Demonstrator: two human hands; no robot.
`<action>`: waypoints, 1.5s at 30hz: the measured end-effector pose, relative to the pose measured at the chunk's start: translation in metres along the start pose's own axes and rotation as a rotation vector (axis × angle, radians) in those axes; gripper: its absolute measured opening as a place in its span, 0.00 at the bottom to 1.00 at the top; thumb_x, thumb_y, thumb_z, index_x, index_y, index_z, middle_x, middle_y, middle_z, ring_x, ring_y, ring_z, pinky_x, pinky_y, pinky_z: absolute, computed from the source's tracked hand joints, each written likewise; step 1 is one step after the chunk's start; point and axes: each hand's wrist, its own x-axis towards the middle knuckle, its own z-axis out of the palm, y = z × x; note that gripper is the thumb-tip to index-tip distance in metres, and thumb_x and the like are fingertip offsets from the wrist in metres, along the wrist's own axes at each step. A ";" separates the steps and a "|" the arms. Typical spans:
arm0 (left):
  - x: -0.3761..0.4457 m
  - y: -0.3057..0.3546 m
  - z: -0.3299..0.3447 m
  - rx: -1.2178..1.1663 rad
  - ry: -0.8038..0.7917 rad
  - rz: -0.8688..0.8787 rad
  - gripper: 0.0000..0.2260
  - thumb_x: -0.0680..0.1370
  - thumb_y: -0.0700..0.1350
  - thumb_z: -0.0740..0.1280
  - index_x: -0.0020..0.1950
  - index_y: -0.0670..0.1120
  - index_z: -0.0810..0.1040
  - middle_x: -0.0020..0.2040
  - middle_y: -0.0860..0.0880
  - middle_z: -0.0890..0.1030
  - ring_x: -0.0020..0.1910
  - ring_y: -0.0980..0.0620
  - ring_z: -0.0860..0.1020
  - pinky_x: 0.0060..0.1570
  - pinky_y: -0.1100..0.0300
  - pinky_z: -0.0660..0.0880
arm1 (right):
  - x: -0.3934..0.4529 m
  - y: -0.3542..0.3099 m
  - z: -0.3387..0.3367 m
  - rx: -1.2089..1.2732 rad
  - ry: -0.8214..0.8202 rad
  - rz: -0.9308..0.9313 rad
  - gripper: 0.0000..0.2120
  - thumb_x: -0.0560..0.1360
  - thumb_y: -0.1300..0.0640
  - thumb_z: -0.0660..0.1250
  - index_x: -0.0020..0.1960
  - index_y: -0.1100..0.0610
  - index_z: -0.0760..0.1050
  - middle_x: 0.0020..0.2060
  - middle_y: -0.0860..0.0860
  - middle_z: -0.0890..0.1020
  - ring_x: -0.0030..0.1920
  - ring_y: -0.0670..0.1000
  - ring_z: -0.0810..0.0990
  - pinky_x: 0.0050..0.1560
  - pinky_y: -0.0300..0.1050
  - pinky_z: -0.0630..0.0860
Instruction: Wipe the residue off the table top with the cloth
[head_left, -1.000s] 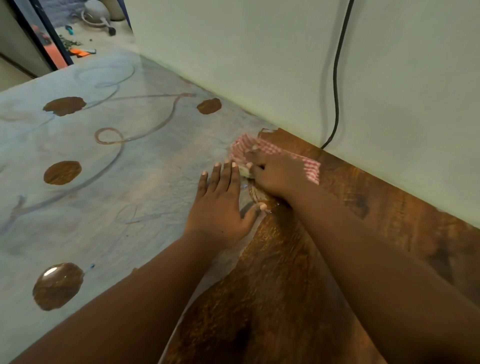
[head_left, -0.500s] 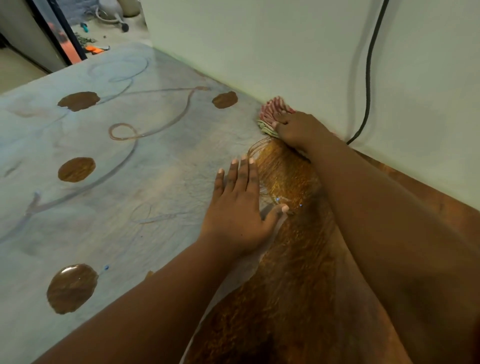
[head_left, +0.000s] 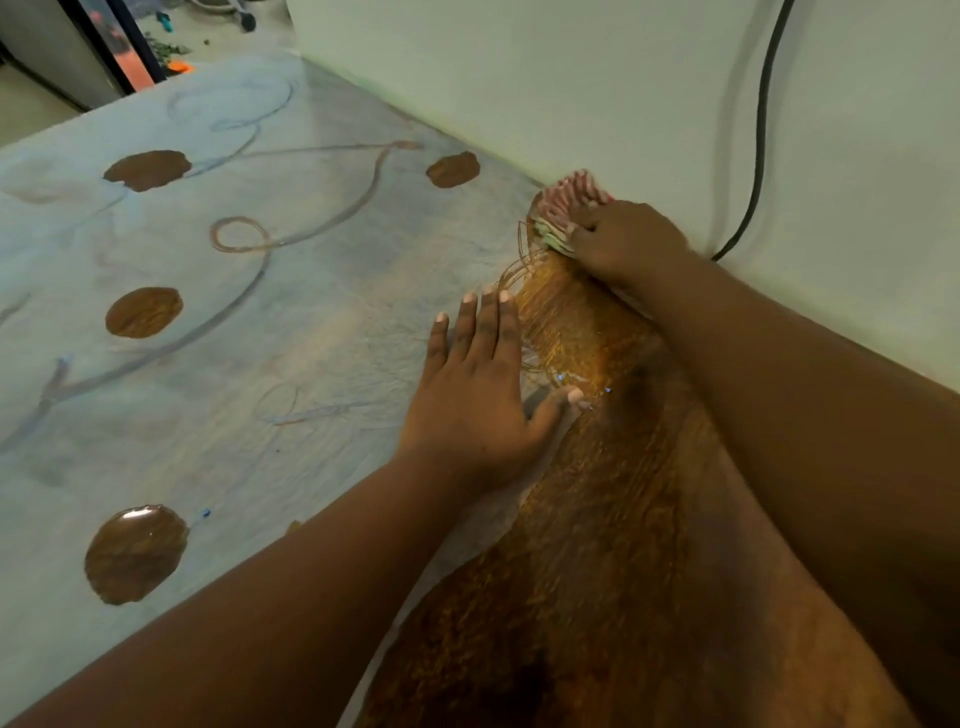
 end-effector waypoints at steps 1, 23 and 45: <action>0.000 0.001 0.000 0.004 0.001 0.000 0.41 0.77 0.70 0.45 0.78 0.44 0.37 0.78 0.46 0.38 0.76 0.51 0.34 0.74 0.49 0.36 | 0.003 -0.011 0.003 0.010 -0.001 -0.011 0.22 0.81 0.50 0.51 0.74 0.48 0.62 0.74 0.55 0.61 0.72 0.59 0.61 0.69 0.51 0.60; -0.025 -0.014 -0.034 -0.290 0.082 -0.084 0.43 0.72 0.71 0.36 0.78 0.44 0.47 0.79 0.46 0.48 0.77 0.54 0.44 0.72 0.59 0.36 | -0.199 -0.022 0.027 0.195 -0.240 -0.228 0.22 0.81 0.42 0.50 0.74 0.40 0.58 0.73 0.41 0.62 0.71 0.49 0.64 0.70 0.48 0.60; -0.194 -0.097 -0.099 0.178 -0.161 -0.096 0.48 0.65 0.76 0.27 0.77 0.47 0.41 0.77 0.49 0.42 0.76 0.52 0.39 0.74 0.53 0.37 | -0.322 -0.073 0.043 0.200 -0.167 -0.097 0.24 0.81 0.44 0.47 0.76 0.38 0.47 0.75 0.38 0.46 0.70 0.48 0.66 0.66 0.48 0.66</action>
